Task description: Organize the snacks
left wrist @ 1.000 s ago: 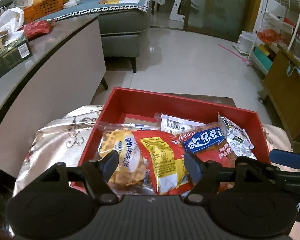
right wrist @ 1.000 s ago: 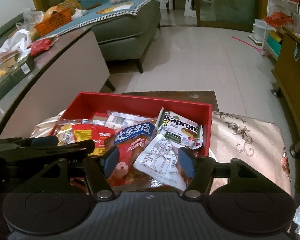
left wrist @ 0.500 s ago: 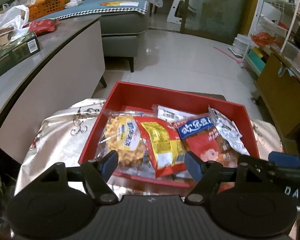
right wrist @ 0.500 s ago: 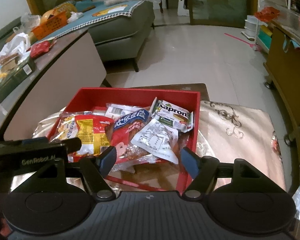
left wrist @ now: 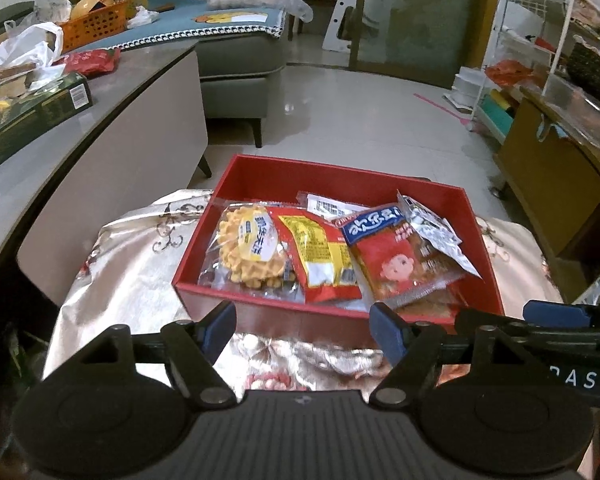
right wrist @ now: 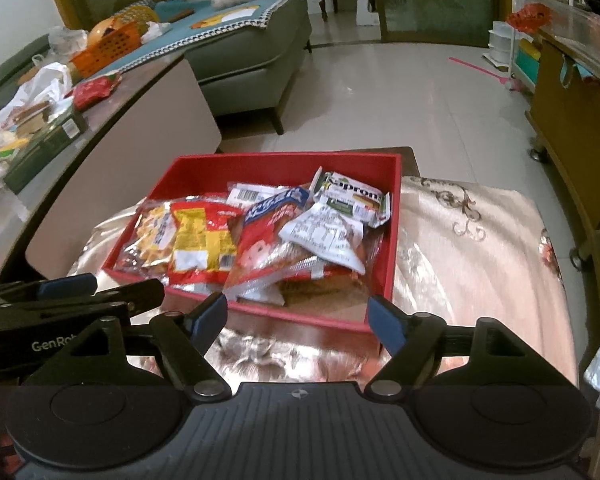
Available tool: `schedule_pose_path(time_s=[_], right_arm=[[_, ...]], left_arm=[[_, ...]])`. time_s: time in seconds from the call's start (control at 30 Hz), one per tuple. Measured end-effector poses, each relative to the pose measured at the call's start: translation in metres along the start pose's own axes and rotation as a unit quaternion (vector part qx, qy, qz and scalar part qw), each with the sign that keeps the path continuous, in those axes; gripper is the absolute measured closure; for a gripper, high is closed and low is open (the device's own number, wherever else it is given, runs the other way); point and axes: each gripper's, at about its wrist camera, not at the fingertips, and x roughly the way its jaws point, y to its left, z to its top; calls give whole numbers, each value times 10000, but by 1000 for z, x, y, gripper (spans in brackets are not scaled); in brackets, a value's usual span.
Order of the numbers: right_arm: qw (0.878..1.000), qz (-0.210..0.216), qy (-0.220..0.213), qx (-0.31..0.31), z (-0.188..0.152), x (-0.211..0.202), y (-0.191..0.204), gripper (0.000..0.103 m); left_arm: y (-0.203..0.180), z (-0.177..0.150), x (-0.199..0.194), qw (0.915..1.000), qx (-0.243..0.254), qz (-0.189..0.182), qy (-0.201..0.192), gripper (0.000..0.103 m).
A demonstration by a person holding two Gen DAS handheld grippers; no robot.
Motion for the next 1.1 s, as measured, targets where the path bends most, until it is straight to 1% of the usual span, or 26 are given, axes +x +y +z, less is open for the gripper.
schedule_pose_path(time_s=[0.17, 0.3, 0.37, 0.6, 1.1], right_arm=[[10000, 16, -37, -29, -14, -15, 4, 20], [10000, 28, -49, -29, -24, -26, 4, 18], [10000, 41, -58, -21, -29, -32, 4, 17], [9999, 90, -78, -44, -46, -49, 7, 16], [9997, 195, -141, -104, -87, -90, 10, 15]], left_arm=[[2, -15, -17, 10000, -16, -59, -61, 34], [2, -26, -29, 9999, -7, -37, -112, 27], [2, -32, -35, 9999, -16, -66, -126, 26], [1, -50, -53, 9998, -36, -88, -151, 26], [-4, -92, -98, 9990, 158, -21, -416, 25]])
